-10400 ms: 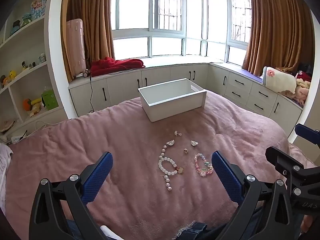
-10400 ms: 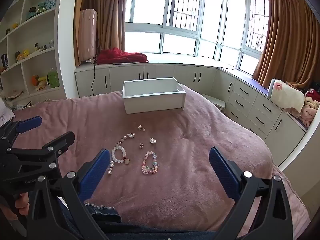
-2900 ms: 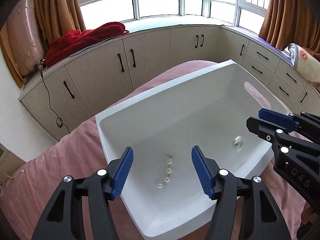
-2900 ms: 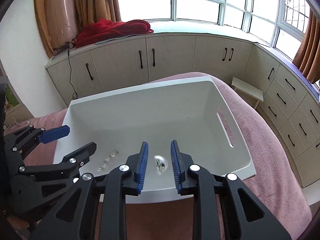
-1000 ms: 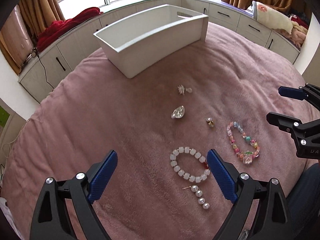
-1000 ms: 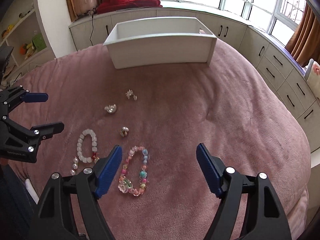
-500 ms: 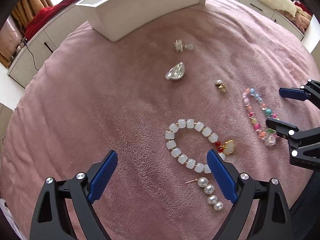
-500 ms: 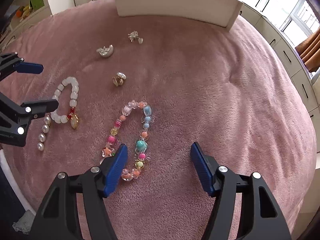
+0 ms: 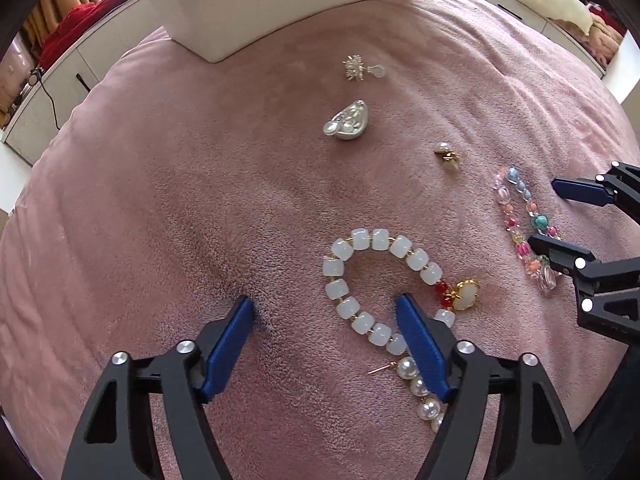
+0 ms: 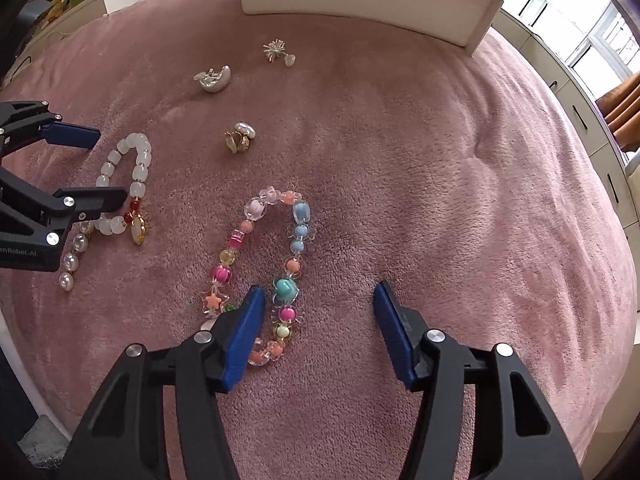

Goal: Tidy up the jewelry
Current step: 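Grasp the white bead bracelet with the left gripper while the right grasps the pink beaded bracelet, then carry both bracelets into the white box and open both grippers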

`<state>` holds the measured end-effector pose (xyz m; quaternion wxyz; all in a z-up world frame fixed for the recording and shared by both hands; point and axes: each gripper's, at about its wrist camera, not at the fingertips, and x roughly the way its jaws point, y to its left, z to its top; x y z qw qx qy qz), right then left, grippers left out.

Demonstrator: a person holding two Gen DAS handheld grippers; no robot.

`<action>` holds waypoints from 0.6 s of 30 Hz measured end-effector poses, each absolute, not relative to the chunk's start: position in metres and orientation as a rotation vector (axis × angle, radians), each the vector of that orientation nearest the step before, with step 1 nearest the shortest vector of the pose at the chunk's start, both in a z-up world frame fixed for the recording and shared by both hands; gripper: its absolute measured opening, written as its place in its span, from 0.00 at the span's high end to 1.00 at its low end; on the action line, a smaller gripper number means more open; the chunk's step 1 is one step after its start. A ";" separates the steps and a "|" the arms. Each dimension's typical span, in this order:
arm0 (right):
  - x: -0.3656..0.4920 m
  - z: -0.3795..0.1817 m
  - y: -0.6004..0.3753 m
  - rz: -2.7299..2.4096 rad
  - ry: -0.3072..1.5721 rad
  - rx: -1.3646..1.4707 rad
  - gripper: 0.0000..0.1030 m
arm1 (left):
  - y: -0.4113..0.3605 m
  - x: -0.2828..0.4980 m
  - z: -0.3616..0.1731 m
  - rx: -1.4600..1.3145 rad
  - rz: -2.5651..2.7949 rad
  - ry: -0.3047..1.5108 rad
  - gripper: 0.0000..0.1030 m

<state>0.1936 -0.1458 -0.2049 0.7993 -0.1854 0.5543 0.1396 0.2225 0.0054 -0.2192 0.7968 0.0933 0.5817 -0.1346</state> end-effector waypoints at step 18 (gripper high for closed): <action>0.198 -0.175 -0.178 0.385 1.209 -0.136 0.84 | 0.032 0.203 -0.208 0.109 -0.382 1.243 0.85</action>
